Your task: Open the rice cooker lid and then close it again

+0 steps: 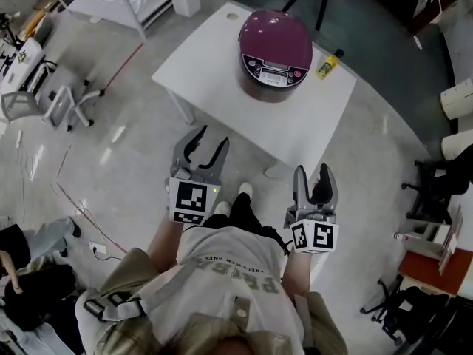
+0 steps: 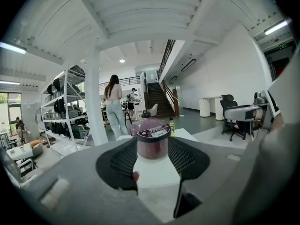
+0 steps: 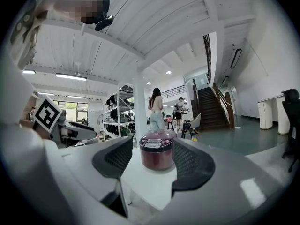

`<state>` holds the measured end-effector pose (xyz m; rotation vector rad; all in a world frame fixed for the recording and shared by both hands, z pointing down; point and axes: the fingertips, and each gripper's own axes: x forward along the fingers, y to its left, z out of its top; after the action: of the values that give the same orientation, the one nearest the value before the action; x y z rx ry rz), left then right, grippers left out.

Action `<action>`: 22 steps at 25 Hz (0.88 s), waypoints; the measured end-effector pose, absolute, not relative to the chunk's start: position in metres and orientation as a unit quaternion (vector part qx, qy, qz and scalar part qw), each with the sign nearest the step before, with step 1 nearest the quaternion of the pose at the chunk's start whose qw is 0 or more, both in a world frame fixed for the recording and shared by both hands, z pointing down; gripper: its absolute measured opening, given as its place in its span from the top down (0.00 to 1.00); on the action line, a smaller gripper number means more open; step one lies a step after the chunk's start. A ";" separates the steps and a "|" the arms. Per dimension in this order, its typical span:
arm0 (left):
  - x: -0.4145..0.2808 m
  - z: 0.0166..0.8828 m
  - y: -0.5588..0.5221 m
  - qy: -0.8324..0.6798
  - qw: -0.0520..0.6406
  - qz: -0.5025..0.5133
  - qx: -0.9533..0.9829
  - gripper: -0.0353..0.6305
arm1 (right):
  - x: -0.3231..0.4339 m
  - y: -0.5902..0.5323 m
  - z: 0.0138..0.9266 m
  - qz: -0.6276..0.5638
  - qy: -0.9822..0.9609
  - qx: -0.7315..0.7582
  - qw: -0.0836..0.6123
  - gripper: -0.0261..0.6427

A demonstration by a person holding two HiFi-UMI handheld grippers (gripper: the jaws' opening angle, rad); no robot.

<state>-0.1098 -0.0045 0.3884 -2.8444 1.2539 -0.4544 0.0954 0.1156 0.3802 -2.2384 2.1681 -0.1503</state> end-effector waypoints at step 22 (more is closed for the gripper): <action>-0.038 0.390 -0.086 0.473 0.002 -0.147 -0.869 0.63 | 0.180 0.002 0.383 -0.043 0.753 -0.657 0.015 0.60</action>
<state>-0.0384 -0.0862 0.3902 -2.7255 1.4834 -0.4622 0.1796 0.0015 0.3826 -2.0446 2.3428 -0.1331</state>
